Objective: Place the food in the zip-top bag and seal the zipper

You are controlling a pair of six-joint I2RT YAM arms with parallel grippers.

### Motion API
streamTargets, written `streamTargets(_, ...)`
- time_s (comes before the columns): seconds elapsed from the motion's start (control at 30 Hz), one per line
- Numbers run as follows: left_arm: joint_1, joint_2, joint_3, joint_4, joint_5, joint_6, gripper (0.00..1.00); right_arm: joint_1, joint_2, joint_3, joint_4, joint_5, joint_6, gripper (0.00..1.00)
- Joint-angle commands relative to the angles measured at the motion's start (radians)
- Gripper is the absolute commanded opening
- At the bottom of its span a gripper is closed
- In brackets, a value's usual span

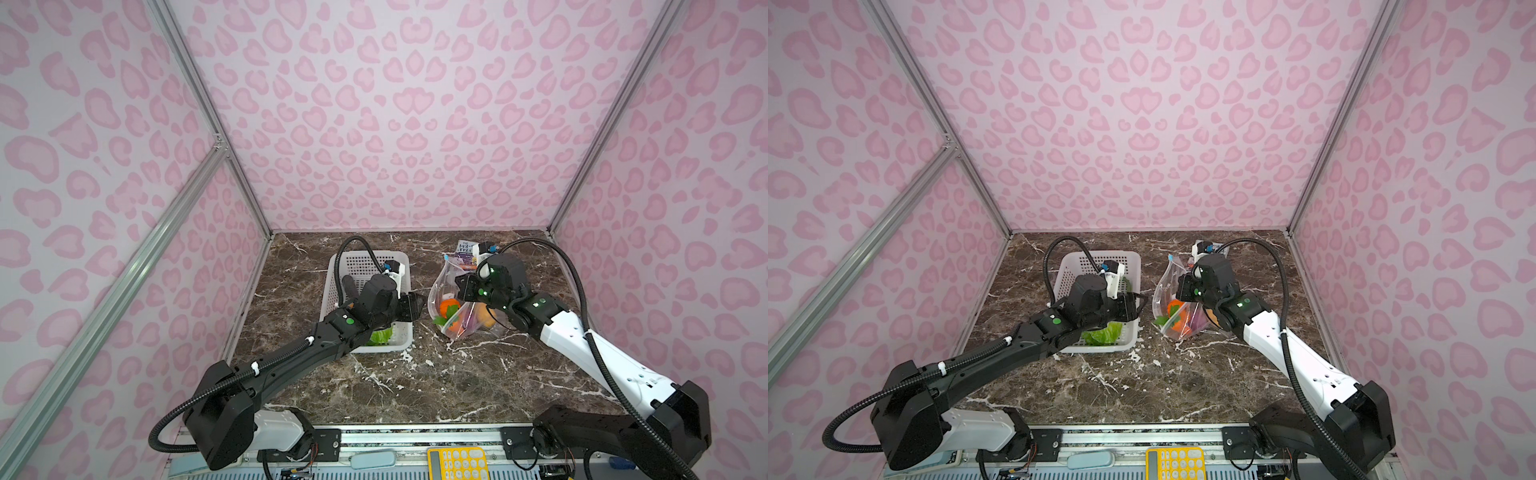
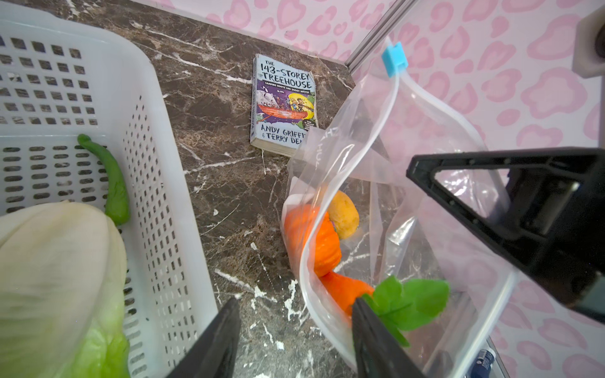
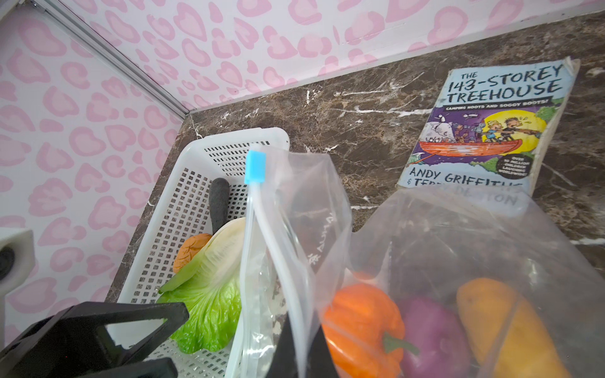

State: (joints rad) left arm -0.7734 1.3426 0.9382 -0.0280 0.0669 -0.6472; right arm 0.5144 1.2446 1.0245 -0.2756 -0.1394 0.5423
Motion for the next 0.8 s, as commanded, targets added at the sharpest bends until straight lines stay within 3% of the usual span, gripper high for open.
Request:
streamTargets(0.0, 0.000, 0.001, -0.004, -0.020, 0.027, -0.014, 0.56, 0.000, 0.004, 0.000, 0.019, -0.008, 0.008, 0.00)
streamTargets(0.33, 0.004, 0.167, 0.127, 0.030, 0.127, -0.005, 0.56, 0.002, 0.007, 0.003, 0.010, -0.014, 0.010, 0.00)
streamTargets(0.53, 0.004, 0.266, 0.181, 0.038, 0.217, -0.021, 0.49, 0.001, 0.002, 0.000, 0.006, -0.008, 0.008, 0.00)
streamTargets(0.7, 0.005, 0.281, 0.183, 0.048, 0.238, -0.033, 0.37, 0.001, -0.010, -0.001, 0.001, 0.003, 0.004, 0.00)
streamTargets(0.77, 0.005, 0.277, 0.185, 0.045, 0.231, -0.021, 0.24, 0.001, -0.016, -0.007, 0.001, 0.009, 0.004, 0.00)
